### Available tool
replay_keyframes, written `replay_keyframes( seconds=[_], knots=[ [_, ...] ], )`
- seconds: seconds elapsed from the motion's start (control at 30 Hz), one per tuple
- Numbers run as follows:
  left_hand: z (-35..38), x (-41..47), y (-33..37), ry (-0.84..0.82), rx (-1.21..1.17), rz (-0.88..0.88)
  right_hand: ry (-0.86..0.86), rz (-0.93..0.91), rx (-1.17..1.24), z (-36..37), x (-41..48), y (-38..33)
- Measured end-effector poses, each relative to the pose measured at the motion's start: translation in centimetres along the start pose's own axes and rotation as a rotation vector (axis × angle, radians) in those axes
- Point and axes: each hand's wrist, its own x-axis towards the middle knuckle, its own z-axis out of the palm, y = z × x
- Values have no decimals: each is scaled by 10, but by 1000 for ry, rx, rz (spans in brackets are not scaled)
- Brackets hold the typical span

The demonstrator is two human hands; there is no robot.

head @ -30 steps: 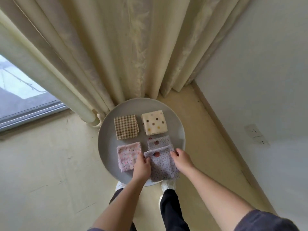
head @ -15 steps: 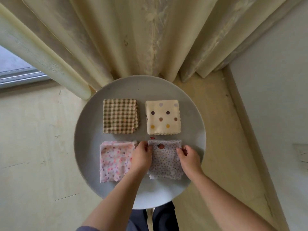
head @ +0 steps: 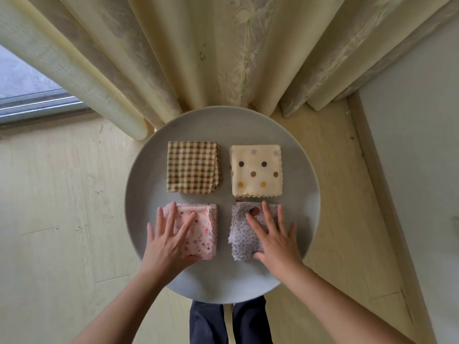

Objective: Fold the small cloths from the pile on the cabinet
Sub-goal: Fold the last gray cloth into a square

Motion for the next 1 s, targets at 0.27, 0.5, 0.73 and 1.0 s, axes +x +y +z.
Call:
replay_keyframes(
  seconds=[0.27,0.5,0.73,1.0],
  knots=[
    [24,20,18,71,-136,67,208,-115,77,36,28,-11],
    [18,19,17,39,-163,121,113,-155,35,21,27,-18],
    [-69,54,-3,313,-283,-158,595,-44,195,-66,38,-6],
    [-87,153,6,207,-417,-356,338,265,263,-92,126,-4]
  ],
)
